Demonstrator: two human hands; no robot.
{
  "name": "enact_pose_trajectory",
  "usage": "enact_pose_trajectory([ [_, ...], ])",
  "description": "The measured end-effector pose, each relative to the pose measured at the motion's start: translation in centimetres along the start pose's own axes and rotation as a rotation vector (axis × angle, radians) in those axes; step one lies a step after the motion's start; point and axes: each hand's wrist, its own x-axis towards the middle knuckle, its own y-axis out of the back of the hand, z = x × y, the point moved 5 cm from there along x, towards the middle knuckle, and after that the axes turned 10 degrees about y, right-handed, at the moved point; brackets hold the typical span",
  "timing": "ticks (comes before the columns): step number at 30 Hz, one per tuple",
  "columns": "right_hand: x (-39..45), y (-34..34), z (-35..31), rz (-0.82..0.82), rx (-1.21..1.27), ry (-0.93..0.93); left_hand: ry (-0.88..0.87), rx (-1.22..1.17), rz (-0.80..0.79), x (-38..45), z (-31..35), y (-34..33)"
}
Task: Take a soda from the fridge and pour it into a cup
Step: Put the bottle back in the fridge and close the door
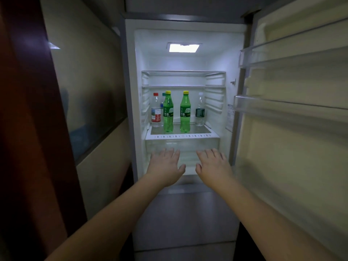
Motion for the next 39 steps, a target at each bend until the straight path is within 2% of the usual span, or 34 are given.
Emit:
enact_pose_trajectory([
  [8, -5.7, 3.4, 0.2, -0.014, 0.046, -0.03, -0.039, -0.039, 0.046, -6.7, 3.6, 2.8],
  [14, -11.7, 5.8, 1.3, 0.004, 0.062, -0.015, -0.002, -0.082, 0.038, -11.4, 5.4, 5.1],
  [18, -17.3, 7.8, 2.4, 0.005, 0.068, -0.006, 0.003, -0.091, 0.029, -16.3, 9.0, 5.3],
  [21, -21.9, 9.8, 3.6, 0.074, 0.1, 0.01, 0.009, -0.112, 0.023, -20.1, 12.1, 5.3],
  [24, -26.3, 11.4, 4.3, 0.004, 0.101, 0.068, 0.022, -0.127, 0.029, -23.5, 14.5, 5.7],
  [29, -31.6, 14.0, 6.2, 0.096, 0.122, 0.066, -0.027, -0.098, 0.037, -28.0, 19.0, 6.8],
  [36, -36.5, 19.2, 9.9, 0.363, 0.149, 0.085, -0.16, -0.035, 0.124, -31.4, 25.8, 7.4],
  [39, -37.9, 21.1, 12.5, 0.439, 0.145, 0.034, -0.231, -0.02, 0.131, -32.3, 29.0, 6.1],
])
